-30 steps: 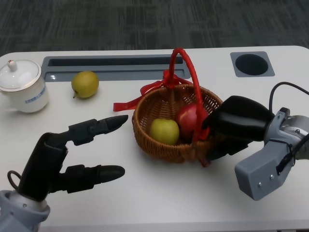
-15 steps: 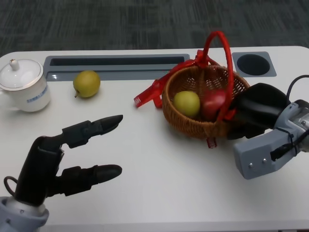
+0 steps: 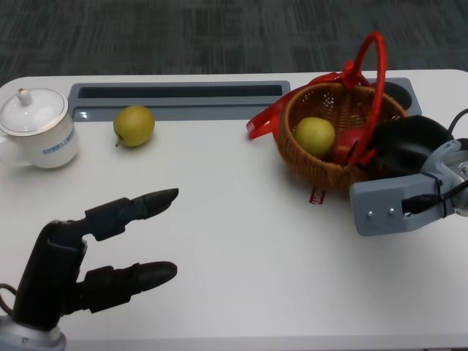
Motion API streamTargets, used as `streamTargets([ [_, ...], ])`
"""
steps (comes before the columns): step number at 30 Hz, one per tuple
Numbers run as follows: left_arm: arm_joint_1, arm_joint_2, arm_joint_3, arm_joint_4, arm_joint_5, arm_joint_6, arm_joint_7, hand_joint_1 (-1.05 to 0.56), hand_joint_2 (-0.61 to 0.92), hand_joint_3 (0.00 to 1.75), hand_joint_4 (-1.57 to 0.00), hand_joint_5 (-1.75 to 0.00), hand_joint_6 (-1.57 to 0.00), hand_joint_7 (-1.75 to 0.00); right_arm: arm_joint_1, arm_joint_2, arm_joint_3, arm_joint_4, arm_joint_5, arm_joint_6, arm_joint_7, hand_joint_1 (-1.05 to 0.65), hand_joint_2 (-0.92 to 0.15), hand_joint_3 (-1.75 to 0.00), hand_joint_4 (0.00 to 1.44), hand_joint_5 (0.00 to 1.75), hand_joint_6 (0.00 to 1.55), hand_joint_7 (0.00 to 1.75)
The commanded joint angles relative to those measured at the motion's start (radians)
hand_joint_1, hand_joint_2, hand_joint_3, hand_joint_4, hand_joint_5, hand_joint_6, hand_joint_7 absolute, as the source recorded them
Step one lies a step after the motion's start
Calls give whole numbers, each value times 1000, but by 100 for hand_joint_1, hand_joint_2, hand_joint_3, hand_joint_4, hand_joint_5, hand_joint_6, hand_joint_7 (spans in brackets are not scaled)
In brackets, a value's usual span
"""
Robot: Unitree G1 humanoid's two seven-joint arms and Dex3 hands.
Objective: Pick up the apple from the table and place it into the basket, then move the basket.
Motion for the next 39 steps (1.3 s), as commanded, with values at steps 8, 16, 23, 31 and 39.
streamTargets([
  [8,153,43,22,-126,-40,-24,-7,-55,84,0,-90,-1,-83,-1,-55,0,-93,25,65,186,55,-31,-86,0,112,12,110,0],
  [16,193,59,21,-144,-64,-35,-12,-54,84,0,-90,-1,-84,-1,-62,-1,-120,29,69,239,47,-35,-88,-4,103,4,96,0],
  [23,179,62,20,-127,-44,-46,-14,-53,84,0,-91,-1,-84,-1,-57,-8,-134,31,70,251,91,-81,-73,0,51,0,45,0],
  [31,158,52,6,-110,-49,-45,-15,-53,84,0,-93,-2,-86,-1,-53,-25,-181,22,119,186,147,-105,-81,-2,21,1,21,0],
  [39,131,56,-6,-77,-62,-70,-21,-51,82,0,-95,-2,-88,-1,-49,-39,-285,2,235,128,234,-77,-79,0,30,2,29,1],
])
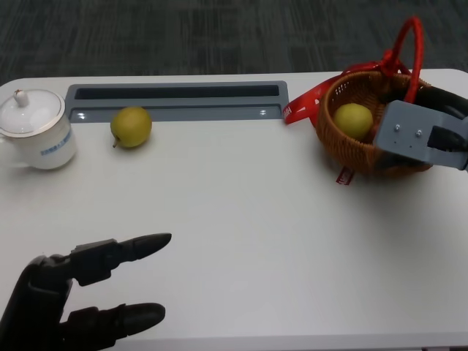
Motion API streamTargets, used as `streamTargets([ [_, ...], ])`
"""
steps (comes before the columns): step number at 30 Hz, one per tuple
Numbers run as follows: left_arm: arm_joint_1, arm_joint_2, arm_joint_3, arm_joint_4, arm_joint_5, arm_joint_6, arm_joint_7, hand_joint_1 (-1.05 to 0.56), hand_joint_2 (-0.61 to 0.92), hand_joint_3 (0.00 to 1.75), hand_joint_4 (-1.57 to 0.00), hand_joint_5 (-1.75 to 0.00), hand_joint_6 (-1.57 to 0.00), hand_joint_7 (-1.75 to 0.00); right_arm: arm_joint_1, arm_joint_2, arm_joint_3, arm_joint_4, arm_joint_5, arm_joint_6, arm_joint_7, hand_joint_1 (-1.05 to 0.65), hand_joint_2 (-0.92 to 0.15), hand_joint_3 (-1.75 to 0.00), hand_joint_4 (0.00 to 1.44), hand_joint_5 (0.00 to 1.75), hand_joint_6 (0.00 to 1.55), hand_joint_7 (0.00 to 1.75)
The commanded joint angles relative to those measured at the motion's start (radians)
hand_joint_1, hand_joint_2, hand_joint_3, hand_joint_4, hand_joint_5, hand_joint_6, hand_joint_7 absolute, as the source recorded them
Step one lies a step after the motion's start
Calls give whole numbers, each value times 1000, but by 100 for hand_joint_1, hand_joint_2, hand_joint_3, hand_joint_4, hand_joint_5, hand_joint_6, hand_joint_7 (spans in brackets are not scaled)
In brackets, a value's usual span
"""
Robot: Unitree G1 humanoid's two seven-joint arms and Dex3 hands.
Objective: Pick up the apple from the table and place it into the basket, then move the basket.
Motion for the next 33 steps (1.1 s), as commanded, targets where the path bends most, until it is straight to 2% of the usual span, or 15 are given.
streamTargets([
  [1,-16,13,1,16,-21,-21,-7,-50,82,0,-95,-2,-88,-1,-2,-27,-17,-17,23,-28,11,-75,-78,0,31,2,29,1],
  [4,-20,12,4,18,-16,-23,-2,-49,82,0,-96,-3,-89,-2,1,-43,-7,-17,8,-36,9,-82,-77,0,32,2,30,1],
  [9,-24,8,3,18,-14,-26,0,-48,81,0,-98,-3,-90,-2,-16,-80,58,-17,-63,-14,-34,-95,-79,-1,29,1,29,0],
  [19,-15,4,-7,2,-32,-26,-4,-47,80,0,-100,-3,-92,-2,-19,-142,108,-10,-119,2,-93,-102,-79,0,32,1,32,1],
  [27,-10,13,-9,-3,-42,-28,-11,-47,81,0,-100,-3,-92,-1,8,-196,92,-6,-109,-1,-115,-104,-83,-1,28,1,26,1],
  [33,-17,17,-7,3,-37,-35,-12,-46,81,0,-100,-3,-93,-1,34,-248,62,-16,-78,-47,-132,-93,-80,0,29,1,27,0],
])
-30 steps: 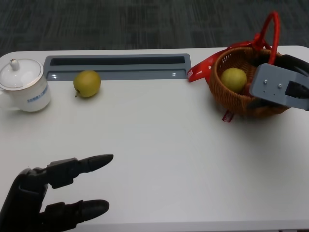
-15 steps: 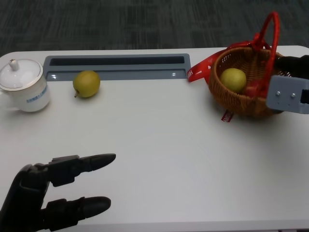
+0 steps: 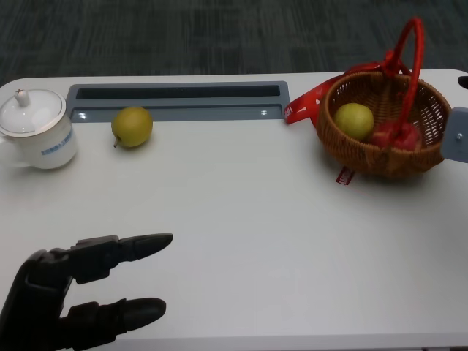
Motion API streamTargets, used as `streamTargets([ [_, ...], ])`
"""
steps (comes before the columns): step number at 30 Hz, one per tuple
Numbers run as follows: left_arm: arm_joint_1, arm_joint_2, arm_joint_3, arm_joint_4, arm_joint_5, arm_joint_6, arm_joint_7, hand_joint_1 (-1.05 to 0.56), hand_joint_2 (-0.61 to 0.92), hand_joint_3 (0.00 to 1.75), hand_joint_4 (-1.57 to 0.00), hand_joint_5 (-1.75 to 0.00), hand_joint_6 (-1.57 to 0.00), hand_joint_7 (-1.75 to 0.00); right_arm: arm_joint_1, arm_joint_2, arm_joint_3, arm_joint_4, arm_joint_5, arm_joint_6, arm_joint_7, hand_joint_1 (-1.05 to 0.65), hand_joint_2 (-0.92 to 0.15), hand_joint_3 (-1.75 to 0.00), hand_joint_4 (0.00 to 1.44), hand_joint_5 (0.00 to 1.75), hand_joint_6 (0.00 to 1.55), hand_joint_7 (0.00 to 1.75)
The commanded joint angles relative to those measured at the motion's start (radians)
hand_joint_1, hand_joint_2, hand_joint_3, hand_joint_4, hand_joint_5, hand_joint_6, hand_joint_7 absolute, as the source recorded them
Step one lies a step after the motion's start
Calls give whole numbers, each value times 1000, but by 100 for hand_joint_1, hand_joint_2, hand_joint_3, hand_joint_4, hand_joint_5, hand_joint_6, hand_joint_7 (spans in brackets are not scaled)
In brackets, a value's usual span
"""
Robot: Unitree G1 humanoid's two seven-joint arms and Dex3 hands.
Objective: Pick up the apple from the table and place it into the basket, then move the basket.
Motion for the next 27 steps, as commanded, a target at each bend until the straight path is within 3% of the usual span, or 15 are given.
streamTargets([
  [1,0,19,3,0,-10,-12,-12,-46,81,0,-100,-3,-93,-1,31,-52,-37,-13,42,-40,-10,-92,-79,0,29,1,28,0],
  [10,-38,25,-5,47,-36,-21,-35,-46,81,0,-99,-3,-92,0,167,-175,-95,-106,110,-258,-32,-82,-80,-1,27,0,25,0],
  [17,-78,26,-8,92,-51,-38,-54,-48,82,0,-97,-2,-92,0,450,-255,-201,-369,215,-494,-102,-78,-74,0,34,2,31,2],
  [22,-95,31,-6,93,-68,-23,-66,-49,81,0,-97,-2,-91,0,706,-252,-304,-690,254,-523,-142,-77,-77,-1,37,2,35,2],
  [27,-110,31,-11,90,-88,-7,-79,-50,81,0,-98,-2,-91,0,922,-190,-385,-1005,304,-515,-133,-70,-75,-1,40,2,37,1],
])
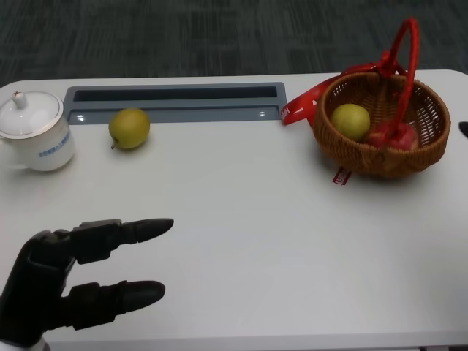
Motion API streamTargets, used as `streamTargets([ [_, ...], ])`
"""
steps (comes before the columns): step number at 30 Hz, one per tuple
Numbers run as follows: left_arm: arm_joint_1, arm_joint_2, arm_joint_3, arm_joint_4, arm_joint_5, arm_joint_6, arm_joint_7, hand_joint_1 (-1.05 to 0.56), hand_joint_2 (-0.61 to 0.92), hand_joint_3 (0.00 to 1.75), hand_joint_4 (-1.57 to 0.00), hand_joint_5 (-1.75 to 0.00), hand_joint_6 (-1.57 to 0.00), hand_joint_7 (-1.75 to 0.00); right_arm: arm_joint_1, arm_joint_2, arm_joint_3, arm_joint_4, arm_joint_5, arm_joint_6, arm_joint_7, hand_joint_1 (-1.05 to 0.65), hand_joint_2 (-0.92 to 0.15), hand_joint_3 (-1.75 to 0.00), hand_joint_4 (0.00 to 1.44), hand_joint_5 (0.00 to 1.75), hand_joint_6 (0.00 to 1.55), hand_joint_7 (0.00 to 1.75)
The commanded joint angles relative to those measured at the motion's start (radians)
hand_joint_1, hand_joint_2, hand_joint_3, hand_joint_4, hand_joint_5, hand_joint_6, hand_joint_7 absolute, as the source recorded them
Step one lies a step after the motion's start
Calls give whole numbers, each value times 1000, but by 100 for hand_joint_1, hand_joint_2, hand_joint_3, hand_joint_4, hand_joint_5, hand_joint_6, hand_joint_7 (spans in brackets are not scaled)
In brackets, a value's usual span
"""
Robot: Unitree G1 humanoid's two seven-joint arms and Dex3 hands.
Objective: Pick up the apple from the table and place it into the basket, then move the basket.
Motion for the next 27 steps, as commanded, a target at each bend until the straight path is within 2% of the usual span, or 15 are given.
streamTargets([
  [1,-13,14,0,2,-25,9,-16,-50,81,0,-98,-2,-91,0,115,41,-51,-182,57,5,11,-69,-75,-1,40,2,37,1],
  [6,-27,12,1,11,-23,2,-23,-50,81,0,-98,-2,-91,0,192,156,-47,-341,108,-23,35,-59,-73,0,52,5,44,3],
  [9,-33,13,0,14,-23,1,-26,-50,81,0,-98,-2,-91,0,205,223,-28,-386,119,-34,53,-55,-71,0,57,5,49,3],
  [14,-36,17,0,7,-23,3,-27,-50,81,0,-98,-3,-91,0,204,300,25,-422,161,-23,128,-54,-73,-1,61,4,54,3],
  [19,-27,25,2,-13,-18,9,-26,-51,81,0,-98,-2,-91,0,160,359,91,-378,231,-37,215,-50,-79,-2,63,3,56,2],
  [24,-12,28,4,-32,-17,19,-24,-52,81,0,-98,-2,-91,0,84,439,161,-257,319,-75,307,-40,-79,0,68,2,60,2],
  [27,-5,32,6,-45,-18,33,-24,-53,80,0,-98,-2,-91,0,33,486,187,-184,371,-73,367,-40,-79,-1,69,2,61,1],
])
